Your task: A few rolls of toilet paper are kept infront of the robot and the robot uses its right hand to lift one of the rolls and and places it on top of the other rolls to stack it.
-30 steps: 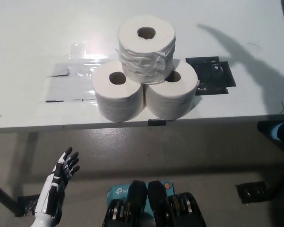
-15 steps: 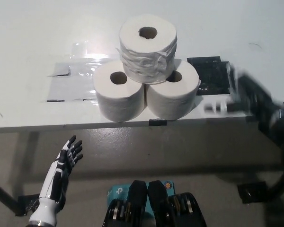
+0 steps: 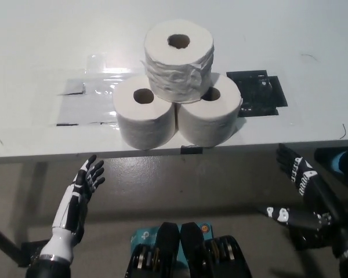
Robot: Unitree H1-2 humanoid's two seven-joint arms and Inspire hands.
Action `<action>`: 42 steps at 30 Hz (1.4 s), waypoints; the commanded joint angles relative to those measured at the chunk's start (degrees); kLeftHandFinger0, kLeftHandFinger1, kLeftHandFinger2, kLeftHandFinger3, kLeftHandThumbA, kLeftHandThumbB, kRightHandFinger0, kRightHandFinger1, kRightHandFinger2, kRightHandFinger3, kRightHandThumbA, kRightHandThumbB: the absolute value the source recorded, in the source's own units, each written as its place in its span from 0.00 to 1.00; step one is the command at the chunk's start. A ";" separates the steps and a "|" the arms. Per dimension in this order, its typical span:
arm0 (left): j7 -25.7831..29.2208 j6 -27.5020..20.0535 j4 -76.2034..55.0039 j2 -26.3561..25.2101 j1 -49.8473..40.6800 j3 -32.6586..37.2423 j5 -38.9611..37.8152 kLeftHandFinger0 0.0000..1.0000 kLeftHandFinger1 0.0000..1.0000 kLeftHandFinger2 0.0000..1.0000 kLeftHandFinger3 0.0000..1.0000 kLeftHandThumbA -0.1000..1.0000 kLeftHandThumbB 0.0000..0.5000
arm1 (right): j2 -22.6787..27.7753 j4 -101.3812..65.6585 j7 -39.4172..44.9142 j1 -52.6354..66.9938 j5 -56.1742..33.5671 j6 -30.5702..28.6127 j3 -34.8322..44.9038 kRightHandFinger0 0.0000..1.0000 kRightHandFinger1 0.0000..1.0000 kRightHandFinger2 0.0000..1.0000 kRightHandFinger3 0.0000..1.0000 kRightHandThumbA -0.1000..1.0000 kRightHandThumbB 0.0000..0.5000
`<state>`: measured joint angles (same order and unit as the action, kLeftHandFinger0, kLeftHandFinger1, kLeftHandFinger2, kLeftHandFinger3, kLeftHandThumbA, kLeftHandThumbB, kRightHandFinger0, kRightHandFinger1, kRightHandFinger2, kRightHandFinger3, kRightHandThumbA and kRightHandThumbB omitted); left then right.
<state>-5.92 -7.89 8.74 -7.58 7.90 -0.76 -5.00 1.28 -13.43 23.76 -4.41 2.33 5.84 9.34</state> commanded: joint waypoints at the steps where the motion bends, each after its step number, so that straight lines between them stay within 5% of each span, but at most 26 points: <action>1: -1.61 -1.95 -1.39 -0.86 6.09 -2.10 -4.23 1.00 1.00 1.00 1.00 1.00 0.35 | -6.73 -18.56 -7.83 0.94 -11.65 -20.02 0.84 1.00 1.00 1.00 1.00 1.00 0.54; 5: -1.81 -2.00 -1.50 -0.78 5.61 -1.92 -4.01 1.00 1.00 1.00 1.00 1.00 0.34 | -8.18 -7.62 -8.96 -0.29 -7.68 -21.90 1.29 1.00 1.00 1.00 1.00 1.00 0.59; 9: -2.04 -1.49 -2.88 -0.59 3.47 -1.57 -3.97 1.00 1.00 1.00 1.00 1.00 0.30 | -8.45 1.10 -10.83 0.61 -4.33 -22.06 1.84 1.00 1.00 1.00 1.00 1.00 0.46; 15: -1.58 -1.80 -2.93 -0.71 1.90 -1.51 -3.14 1.00 1.00 1.00 1.00 0.99 0.31 | -6.34 18.59 -14.58 -1.36 1.96 -31.60 1.30 1.00 1.00 1.00 1.00 1.00 0.20; 20: -1.63 -1.56 -3.74 -0.58 0.70 -1.33 -3.11 1.00 1.00 1.00 1.00 0.97 0.31 | -4.71 22.22 -14.70 -1.84 2.07 -31.51 0.58 1.00 1.00 1.00 1.00 1.00 0.29; 26: -2.03 -1.09 -4.75 -0.99 -0.62 -1.03 -3.03 1.00 1.00 1.00 1.00 0.96 0.30 | -3.92 23.87 -15.40 -1.24 1.60 -32.13 -0.21 1.00 1.00 1.00 1.00 1.00 0.22; 32: -1.89 -0.65 -5.62 -1.17 -1.54 -0.80 -2.13 1.00 1.00 1.00 1.00 0.96 0.27 | -3.11 23.95 -16.03 -0.62 1.38 -31.86 -1.57 1.00 1.00 1.00 1.00 1.00 0.30; 42: -2.36 -0.99 -6.18 -0.82 -3.54 -1.10 -2.93 1.00 1.00 1.00 1.00 0.97 0.25 | -2.25 23.01 -16.70 0.71 1.05 -31.41 -3.62 1.00 1.00 1.00 1.00 1.00 0.27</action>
<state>-7.05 -7.92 5.03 -7.87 4.79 -1.71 -6.69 -1.54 11.06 8.52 -3.85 3.76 -22.17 6.93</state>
